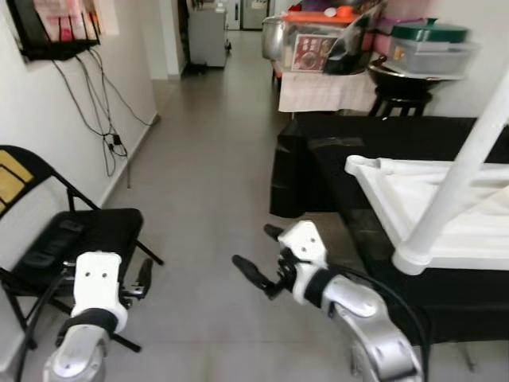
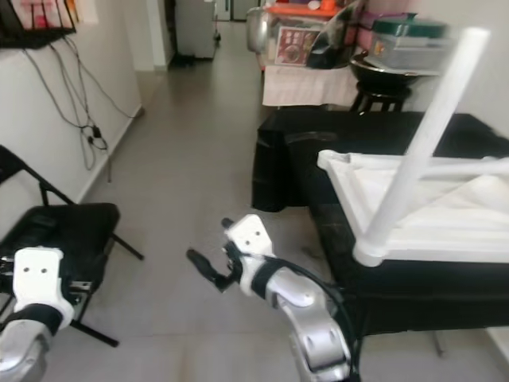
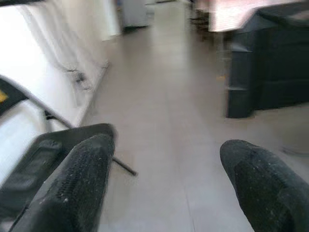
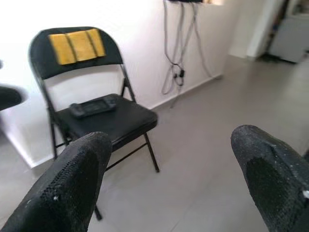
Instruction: Building children table
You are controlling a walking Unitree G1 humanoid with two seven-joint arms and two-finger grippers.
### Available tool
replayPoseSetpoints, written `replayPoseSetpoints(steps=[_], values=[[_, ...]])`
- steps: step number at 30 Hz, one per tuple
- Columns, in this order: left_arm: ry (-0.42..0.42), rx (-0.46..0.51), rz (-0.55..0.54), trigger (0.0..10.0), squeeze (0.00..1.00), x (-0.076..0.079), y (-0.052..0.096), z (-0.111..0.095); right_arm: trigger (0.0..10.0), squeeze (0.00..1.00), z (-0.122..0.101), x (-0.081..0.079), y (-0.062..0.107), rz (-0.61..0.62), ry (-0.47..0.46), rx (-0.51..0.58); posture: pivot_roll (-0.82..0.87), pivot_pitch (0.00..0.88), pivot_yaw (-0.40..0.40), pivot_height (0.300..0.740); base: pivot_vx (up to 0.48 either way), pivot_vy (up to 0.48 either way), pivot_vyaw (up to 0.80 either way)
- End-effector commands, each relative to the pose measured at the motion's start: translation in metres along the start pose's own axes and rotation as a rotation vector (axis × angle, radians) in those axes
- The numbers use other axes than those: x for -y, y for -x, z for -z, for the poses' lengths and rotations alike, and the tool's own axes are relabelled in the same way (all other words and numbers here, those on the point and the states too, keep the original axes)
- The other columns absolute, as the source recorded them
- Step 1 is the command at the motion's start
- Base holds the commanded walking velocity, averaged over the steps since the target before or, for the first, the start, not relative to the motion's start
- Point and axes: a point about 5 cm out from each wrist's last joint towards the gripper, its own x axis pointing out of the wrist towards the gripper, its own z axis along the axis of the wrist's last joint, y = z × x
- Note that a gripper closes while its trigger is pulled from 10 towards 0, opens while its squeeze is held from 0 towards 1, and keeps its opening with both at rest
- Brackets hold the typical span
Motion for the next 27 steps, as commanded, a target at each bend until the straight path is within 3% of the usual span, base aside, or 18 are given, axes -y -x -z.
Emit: replayPoseSetpoints(steps=[1, 7, 27], values=[[-0.007, 0.018, 0.002, 10.0, 0.00, -0.002, 0.001, -0.003, 10.0, 0.00, -0.003, 0.004, -0.009, 0.031, 0.007, 0.013, -0.12, 0.009, -0.030, 0.740, 0.300, 0.000, 0.00], [-0.033, 0.041, 0.013, 10.0, 0.00, 0.002, -0.002, -0.006, 10.0, 0.00, -0.020, 0.009, -0.032, 0.074, 0.028, 0.067, -0.11, 0.018, -0.042, 0.740, 0.447, 0.000, 0.00], [-0.022, 0.046, 0.026, 10.0, 0.00, 0.005, -0.005, -0.005, 10.0, 0.00, -0.012, 0.015, -0.042, 0.110, -0.022, 0.069, -0.12, 0.012, -0.043, 0.740, 0.406, 0.000, 0.00]])
